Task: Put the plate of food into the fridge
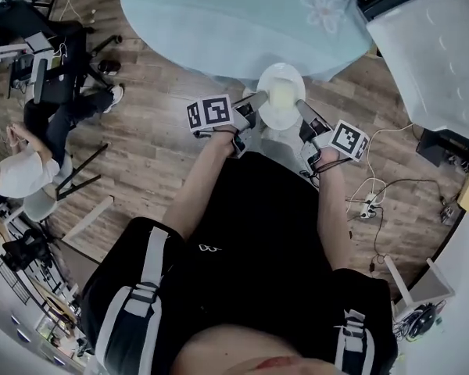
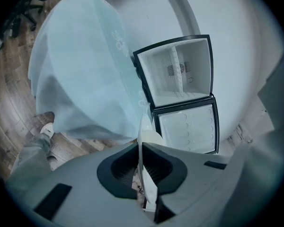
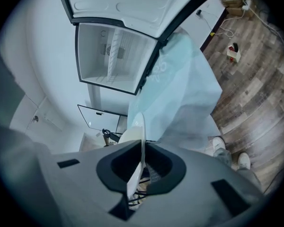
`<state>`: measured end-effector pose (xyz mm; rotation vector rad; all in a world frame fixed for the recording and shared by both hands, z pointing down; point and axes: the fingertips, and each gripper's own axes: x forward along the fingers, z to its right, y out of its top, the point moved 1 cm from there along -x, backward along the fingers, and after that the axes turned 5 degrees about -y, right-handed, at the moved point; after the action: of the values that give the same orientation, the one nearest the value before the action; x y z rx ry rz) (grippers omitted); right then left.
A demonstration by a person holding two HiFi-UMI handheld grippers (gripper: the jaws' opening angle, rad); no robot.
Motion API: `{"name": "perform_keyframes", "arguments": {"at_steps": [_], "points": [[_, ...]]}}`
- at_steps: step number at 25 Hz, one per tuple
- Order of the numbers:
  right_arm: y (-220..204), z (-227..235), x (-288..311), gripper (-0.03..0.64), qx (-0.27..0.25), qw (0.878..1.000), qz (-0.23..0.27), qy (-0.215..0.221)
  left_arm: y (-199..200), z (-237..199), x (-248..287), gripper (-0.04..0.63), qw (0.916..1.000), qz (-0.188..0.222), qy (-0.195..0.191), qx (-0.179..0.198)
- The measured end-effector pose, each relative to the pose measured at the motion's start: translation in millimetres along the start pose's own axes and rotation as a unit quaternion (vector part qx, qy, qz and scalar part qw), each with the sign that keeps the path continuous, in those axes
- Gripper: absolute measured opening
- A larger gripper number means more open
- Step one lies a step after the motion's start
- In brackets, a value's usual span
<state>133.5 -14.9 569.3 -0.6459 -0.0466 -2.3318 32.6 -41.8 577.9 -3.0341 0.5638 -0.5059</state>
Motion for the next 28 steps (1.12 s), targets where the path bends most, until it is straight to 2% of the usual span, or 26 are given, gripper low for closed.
{"name": "perform_keyframes", "arguments": {"at_steps": [5, 9, 12, 17, 22, 26, 28], "points": [[57, -29, 48, 0.021, -0.022, 1.000, 0.020, 0.003, 78, 13, 18, 0.018, 0.9997, 0.011, -0.014, 0.015], [80, -44, 60, 0.023, -0.016, 0.999, 0.037, 0.026, 108, 26, 31, 0.021, 0.9992, 0.015, -0.016, 0.033], [95, -45, 77, 0.023, -0.011, 0.999, 0.045, 0.010, 133, 23, 38, 0.021, 0.9993, 0.004, -0.017, 0.032], [119, -47, 82, 0.025, -0.004, 0.997, 0.078, -0.008, 155, 27, 64, 0.020, 0.9983, -0.030, -0.035, 0.035], [147, -42, 65, 0.023, 0.009, 0.992, 0.120, -0.024, 160, 45, 97, 0.025, 0.9950, -0.067, -0.062, 0.041], [184, -43, 69, 0.024, -0.002, 0.991, 0.131, -0.030, 183, 56, 126, 0.023, 0.9939, -0.069, -0.070, 0.050], [198, -45, 80, 0.025, 0.000, 0.991, 0.127, -0.030, 200, 59, 133, 0.020, 0.9940, -0.059, -0.052, 0.076]]}}
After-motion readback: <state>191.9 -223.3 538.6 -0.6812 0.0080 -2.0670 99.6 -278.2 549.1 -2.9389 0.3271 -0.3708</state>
